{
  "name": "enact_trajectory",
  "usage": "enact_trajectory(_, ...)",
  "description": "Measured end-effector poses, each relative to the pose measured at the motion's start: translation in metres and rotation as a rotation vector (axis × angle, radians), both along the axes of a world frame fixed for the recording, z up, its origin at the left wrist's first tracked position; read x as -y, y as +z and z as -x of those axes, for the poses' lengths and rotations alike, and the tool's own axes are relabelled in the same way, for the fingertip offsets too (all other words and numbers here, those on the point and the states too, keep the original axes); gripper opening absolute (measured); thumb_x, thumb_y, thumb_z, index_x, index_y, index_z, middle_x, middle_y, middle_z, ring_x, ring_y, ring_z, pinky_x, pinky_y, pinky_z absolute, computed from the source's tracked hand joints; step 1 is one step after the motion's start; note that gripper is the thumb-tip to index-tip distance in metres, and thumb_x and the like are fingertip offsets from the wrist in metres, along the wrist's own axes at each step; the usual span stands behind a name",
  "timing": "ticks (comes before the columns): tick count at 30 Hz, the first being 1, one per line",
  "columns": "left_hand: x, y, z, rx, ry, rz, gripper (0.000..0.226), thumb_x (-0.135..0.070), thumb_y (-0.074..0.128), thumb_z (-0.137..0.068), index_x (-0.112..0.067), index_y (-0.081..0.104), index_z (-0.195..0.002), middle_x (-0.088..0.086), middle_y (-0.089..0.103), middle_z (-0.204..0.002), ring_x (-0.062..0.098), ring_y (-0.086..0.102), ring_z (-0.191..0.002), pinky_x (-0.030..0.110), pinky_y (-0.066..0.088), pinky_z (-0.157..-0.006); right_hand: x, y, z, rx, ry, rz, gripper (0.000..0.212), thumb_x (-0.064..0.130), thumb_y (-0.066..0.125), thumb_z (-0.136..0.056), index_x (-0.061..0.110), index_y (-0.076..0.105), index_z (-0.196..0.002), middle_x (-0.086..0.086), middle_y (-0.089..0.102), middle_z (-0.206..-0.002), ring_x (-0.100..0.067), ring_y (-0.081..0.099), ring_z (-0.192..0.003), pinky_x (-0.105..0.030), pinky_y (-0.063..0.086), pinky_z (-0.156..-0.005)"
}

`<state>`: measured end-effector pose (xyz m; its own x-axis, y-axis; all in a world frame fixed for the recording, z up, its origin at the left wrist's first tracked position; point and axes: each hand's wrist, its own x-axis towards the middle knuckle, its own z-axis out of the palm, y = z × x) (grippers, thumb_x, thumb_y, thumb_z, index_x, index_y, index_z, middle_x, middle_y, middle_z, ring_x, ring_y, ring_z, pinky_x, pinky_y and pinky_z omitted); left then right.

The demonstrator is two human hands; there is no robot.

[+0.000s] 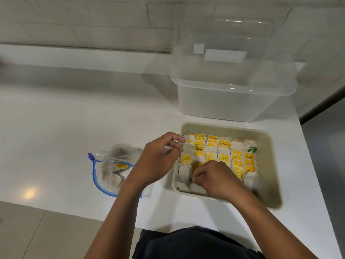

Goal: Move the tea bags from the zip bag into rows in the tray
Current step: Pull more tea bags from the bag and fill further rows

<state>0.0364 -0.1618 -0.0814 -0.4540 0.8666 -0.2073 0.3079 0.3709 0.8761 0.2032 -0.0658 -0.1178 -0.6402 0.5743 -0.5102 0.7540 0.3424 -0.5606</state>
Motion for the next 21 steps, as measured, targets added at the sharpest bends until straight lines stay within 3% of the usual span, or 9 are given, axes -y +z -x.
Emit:
enact_trajectory(5,-0.003,0.005,-0.004,0.038,-0.006,0.005,0.04,-0.002,0.044,-0.095,-0.033,0.062,-0.112,-0.012,0.07,-0.096,0.005,0.066,-0.075,0.009,0.045,-0.067,0.003,-0.006,0.004,-0.012,0.065,-0.041,0.017,0.03,0.062,-0.09,0.028,0.078,-0.089,0.004,0.074,-0.078,-0.013,0.064,-0.064,-0.035,0.057,-0.074)
enact_trajectory(7,-0.004,0.007,-0.007,0.083,-0.005,0.005,0.049,0.002,0.034,-0.094,-0.035,0.059,-0.115,-0.011,0.07,-0.101,0.003,0.066,-0.08,0.012,0.048,-0.071,0.003,-0.006,0.002,-0.021,0.074,-0.028,0.017,0.032,0.062,-0.091,0.031,0.079,-0.092,0.008,0.074,-0.08,-0.01,0.062,-0.062,-0.034,0.057,-0.075)
enact_trajectory(9,-0.005,0.008,-0.012,0.1,-0.015,-0.009,0.056,0.006,0.031,-0.092,-0.037,0.056,-0.119,-0.011,0.069,-0.105,0.004,0.067,-0.087,0.024,0.053,-0.076,-0.001,-0.003,-0.002,-0.033,0.061,-0.032,0.017,0.032,0.062,-0.092,0.028,0.076,-0.083,0.007,0.071,-0.073,-0.012,0.064,-0.063,-0.036,0.057,-0.073)
enact_trajectory(11,-0.007,0.007,-0.016,0.105,-0.017,-0.034,0.061,0.009,0.033,-0.09,-0.038,0.053,-0.124,-0.012,0.067,-0.109,0.007,0.068,-0.093,0.04,0.055,-0.084,-0.006,0.002,-0.008,-0.094,0.015,-0.044,0.023,0.03,0.062,-0.093,0.027,0.069,-0.071,0.006,0.065,-0.065,-0.012,0.064,-0.062,-0.037,0.056,-0.071)
enact_trajectory(13,-0.009,0.005,-0.02,0.113,-0.013,-0.06,0.067,0.011,0.041,-0.088,-0.041,0.05,-0.129,-0.013,0.065,-0.113,0.012,0.068,-0.102,0.047,0.055,-0.091,-0.009,0.013,-0.012,-0.241,-0.092,-0.013,0.023,0.025,0.063,-0.094,0.03,0.071,-0.073,0.013,0.068,-0.07,-0.004,0.064,-0.063,-0.032,0.056,-0.07)
enact_trajectory(17,-0.011,0.003,-0.024,0.156,-0.041,-0.093,0.075,0.006,0.059,-0.089,-0.048,0.041,-0.139,-0.01,0.058,-0.128,0.015,0.066,-0.111,0.049,0.054,-0.096,-0.012,0.041,-0.014,-0.606,-0.404,0.227,0.019,0.012,0.059,-0.097,0.019,0.077,-0.094,0.007,0.074,-0.085,-0.003,0.06,-0.059,-0.015,0.043,-0.048)
enact_trajectory(21,-0.013,0.004,-0.03,0.228,-0.08,-0.117,0.087,0.003,0.064,-0.089,-0.056,0.031,-0.144,-0.007,0.046,-0.145,0.017,0.062,-0.122,0.047,0.053,-0.1,-0.014,0.046,-0.017,-0.658,-0.394,0.266,0.014,0.018,0.064,-0.096,0.025,0.076,-0.1,0.006,0.073,-0.092,-0.003,0.06,-0.066,-0.012,0.042,-0.051)
